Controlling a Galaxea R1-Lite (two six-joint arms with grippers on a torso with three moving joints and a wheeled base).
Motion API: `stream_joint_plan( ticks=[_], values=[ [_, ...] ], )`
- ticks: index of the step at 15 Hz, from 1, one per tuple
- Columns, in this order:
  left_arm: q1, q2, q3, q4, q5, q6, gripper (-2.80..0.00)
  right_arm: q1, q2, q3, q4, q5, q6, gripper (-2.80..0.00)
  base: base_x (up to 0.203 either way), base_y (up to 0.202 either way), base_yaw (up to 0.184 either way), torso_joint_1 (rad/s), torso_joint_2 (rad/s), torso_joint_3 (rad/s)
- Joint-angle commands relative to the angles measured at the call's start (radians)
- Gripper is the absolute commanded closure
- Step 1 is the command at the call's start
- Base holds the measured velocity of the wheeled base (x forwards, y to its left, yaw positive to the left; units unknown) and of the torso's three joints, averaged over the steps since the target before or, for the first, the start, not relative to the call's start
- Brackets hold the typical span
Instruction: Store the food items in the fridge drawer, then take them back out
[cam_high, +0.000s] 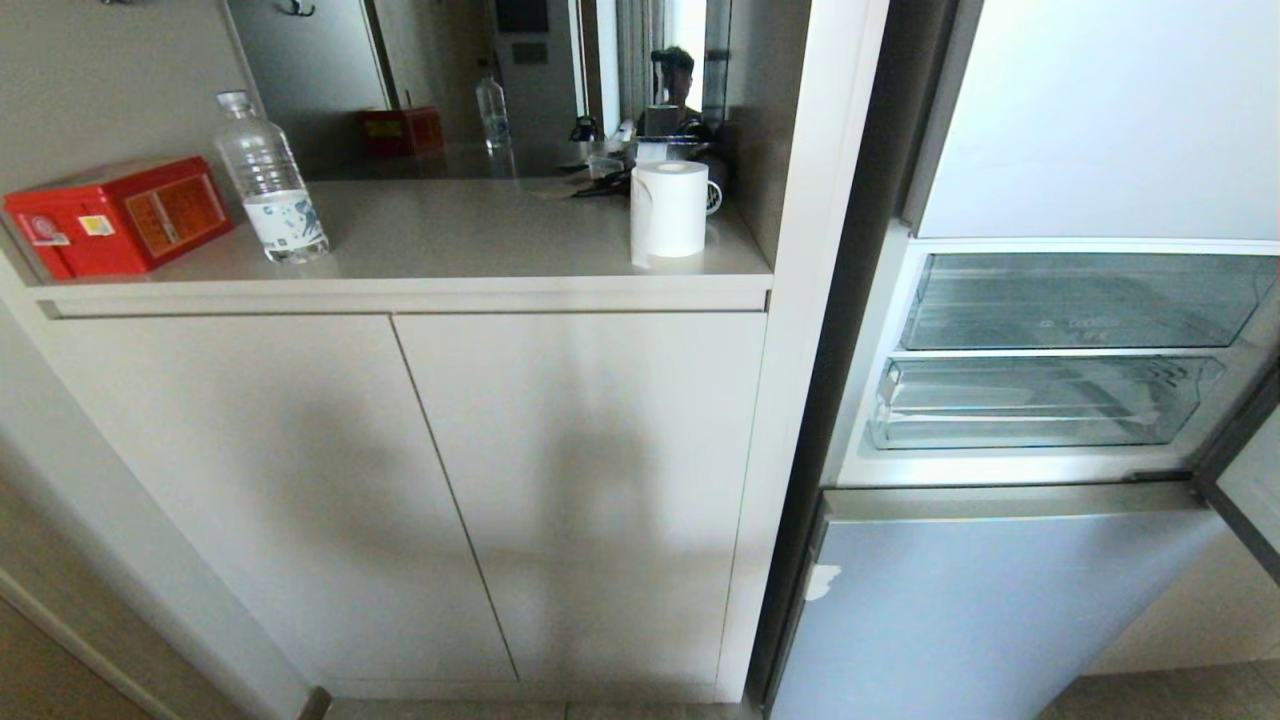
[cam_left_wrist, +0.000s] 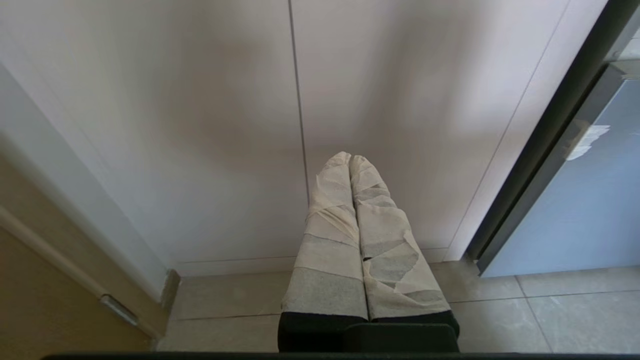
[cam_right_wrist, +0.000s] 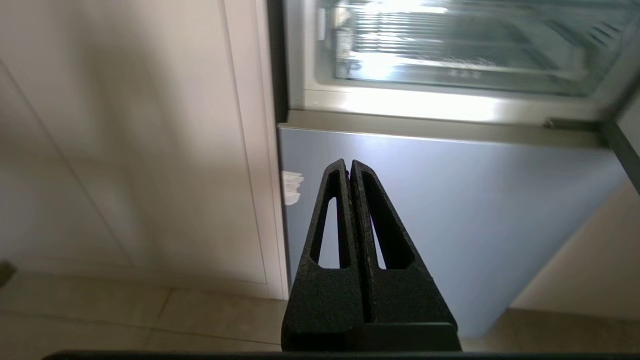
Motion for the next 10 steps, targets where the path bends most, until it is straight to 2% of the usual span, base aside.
stream_joint_plan(
  ticks=[1,2,4,10],
  values=[
    [0.0,0.002,0.0,0.001,0.0,0.001,0.0,0.0,-0.002,-0.005,0.004,0.007,-0.036,0.0,0.0,0.0,0.0,0.0,0.0,0.0],
    [0.0,0.002,0.0,0.001,0.0,0.001,0.0,0.0,0.022,-0.021,0.014,0.01,-0.066,0.0,0.0,0.0,0.0,0.0,0.0,0.0],
    [0.0,0.002,0.0,0.001,0.0,-0.001,0.0,-0.003,0.16,-0.104,0.058,0.009,-0.066,0.0,0.0,0.0,0.0,0.0,0.0,0.0],
    [0.0,0.002,0.0,0.001,0.0,-0.001,0.0,0.001,0.861,-0.378,0.108,0.028,-0.023,0.0,0.0,0.0,0.0,0.0,0.0,0.0]
  ],
)
